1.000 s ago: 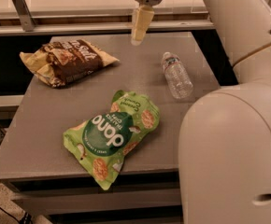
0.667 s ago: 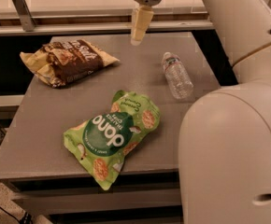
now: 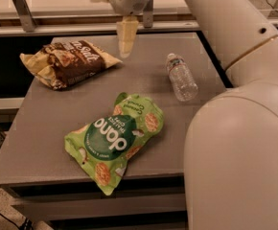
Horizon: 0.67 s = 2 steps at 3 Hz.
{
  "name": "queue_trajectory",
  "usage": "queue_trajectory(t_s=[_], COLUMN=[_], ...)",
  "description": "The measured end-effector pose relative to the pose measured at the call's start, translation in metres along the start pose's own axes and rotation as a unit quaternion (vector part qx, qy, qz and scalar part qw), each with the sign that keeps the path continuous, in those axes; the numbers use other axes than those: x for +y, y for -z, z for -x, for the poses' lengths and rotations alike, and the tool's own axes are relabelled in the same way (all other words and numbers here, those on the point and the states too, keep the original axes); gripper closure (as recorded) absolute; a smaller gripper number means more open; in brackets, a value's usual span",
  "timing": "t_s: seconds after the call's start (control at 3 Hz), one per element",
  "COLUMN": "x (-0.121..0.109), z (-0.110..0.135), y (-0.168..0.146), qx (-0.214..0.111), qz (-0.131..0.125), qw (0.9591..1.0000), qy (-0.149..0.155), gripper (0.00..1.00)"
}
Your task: Move brown chip bag near green rice chip bag
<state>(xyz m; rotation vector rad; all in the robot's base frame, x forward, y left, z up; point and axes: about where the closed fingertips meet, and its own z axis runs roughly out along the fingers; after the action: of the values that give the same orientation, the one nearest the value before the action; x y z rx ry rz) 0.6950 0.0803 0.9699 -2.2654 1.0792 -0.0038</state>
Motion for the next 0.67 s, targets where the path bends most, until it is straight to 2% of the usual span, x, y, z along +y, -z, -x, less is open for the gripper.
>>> queue_trajectory(t_s=[0.33,0.67], x=[0.011,0.018], z=[0.034,0.053], y=[-0.031,-0.063], qx=[-0.013,-0.009], qz=[0.019,0.038], qw=[0.9971,0.9928], qy=[0.072,0.113], gripper=[0.00,0.00])
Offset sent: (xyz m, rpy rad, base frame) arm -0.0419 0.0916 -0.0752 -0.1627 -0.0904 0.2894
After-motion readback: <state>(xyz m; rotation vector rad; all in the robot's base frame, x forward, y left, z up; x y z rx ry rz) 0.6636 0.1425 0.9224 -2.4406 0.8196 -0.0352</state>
